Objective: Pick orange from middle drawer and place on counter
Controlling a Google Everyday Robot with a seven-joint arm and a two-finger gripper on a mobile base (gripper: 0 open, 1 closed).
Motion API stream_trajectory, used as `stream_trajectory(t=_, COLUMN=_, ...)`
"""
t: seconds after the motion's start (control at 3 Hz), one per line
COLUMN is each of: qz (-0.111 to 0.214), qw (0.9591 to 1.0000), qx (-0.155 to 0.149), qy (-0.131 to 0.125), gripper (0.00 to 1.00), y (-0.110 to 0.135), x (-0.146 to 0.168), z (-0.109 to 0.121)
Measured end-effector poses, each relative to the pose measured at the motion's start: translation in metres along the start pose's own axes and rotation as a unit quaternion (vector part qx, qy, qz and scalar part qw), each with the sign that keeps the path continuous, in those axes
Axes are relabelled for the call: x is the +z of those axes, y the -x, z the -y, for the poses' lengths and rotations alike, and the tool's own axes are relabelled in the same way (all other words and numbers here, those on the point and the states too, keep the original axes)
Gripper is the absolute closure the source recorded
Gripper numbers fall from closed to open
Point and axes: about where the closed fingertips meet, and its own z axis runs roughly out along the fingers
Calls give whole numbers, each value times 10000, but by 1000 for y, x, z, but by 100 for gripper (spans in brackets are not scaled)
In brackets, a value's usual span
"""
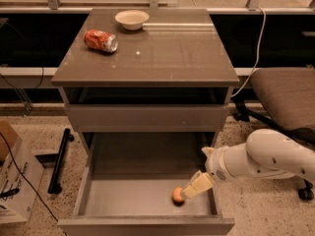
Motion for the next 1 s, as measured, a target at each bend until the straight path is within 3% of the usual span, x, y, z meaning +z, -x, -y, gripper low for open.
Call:
stream_trajectory(t=0.33, qz=0, qw=10000, qx=-1, qy=0, gripper=0, y=0, x=0, z=0)
stream_trajectory(t=1.0, qz=31, qw=9996, qx=-241, qy=-127, gripper=0, y=3, x=42, z=1)
